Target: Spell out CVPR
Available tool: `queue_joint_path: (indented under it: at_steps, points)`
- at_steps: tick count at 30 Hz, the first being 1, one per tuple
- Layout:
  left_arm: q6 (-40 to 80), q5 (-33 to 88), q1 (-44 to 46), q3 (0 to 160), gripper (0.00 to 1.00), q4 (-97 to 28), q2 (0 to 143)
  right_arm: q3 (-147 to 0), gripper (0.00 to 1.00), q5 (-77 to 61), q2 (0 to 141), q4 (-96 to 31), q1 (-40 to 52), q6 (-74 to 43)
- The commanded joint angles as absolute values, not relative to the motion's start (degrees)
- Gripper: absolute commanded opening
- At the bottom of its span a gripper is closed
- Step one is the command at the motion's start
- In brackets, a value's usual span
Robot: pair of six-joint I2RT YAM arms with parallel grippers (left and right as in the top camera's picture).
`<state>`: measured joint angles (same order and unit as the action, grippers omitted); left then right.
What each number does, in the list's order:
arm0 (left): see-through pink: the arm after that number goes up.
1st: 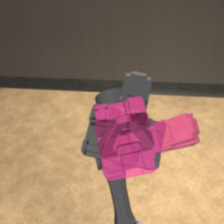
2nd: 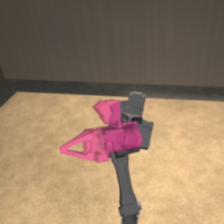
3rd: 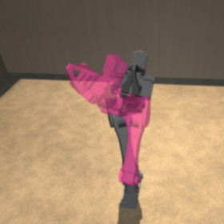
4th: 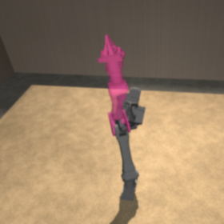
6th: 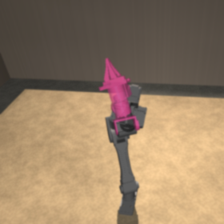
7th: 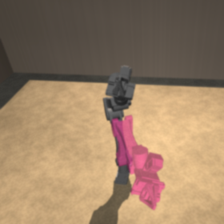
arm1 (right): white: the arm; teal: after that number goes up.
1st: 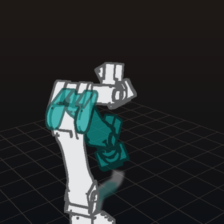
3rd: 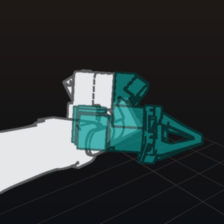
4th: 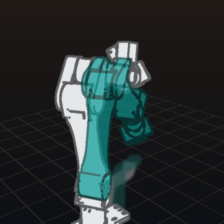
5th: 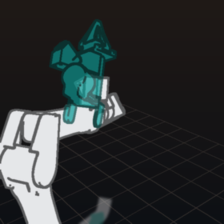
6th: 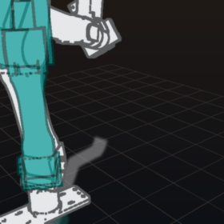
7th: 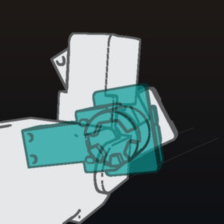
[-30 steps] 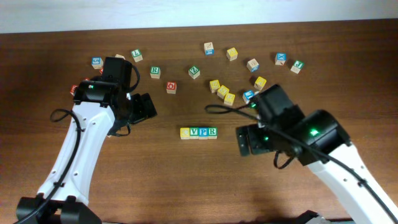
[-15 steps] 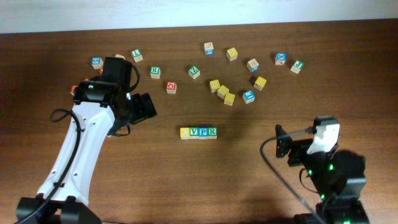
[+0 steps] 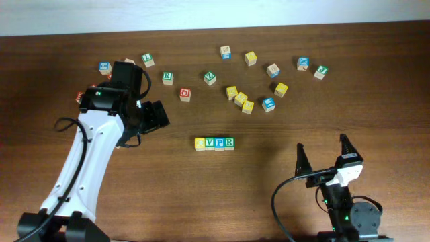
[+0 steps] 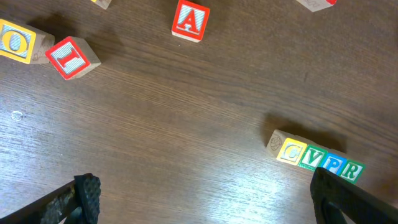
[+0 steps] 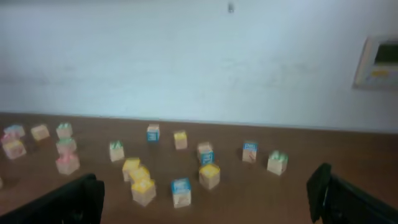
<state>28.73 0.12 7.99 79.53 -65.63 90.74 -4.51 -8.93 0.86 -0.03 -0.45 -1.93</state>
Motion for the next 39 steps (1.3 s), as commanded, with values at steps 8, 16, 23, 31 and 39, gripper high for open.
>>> queue_joint_path:
  at_steps: [8, 16, 23, 31, 39]
  points:
    - [28.62, -0.40, 7.81, 80.07, 0.99, -65.63, 90.67, -0.32, 0.98, -9.89, 0.19, -3.84, -0.49, 2.79]
    - [28.62, -0.40, 7.81, 80.07, 0.99, -65.63, 90.67, -0.32, 0.98, -8.93, 0.19, -4.05, -0.49, 2.44]
    - [28.62, -0.40, 7.81, 80.07, 0.99, -65.63, 90.67, -0.32, 0.98, -5.76, 0.19, -4.34, -0.49, -0.51]
    - [28.62, -0.40, 7.81, 80.07, 0.99, -65.63, 90.67, -0.32, 0.98, -5.76, 0.21, -4.10, -0.49, -0.47]
    - [28.62, -0.40, 7.81, 80.07, 0.99, -65.63, 90.67, -0.32, 0.98, -5.76, 0.21, -4.10, -0.49, -0.47]
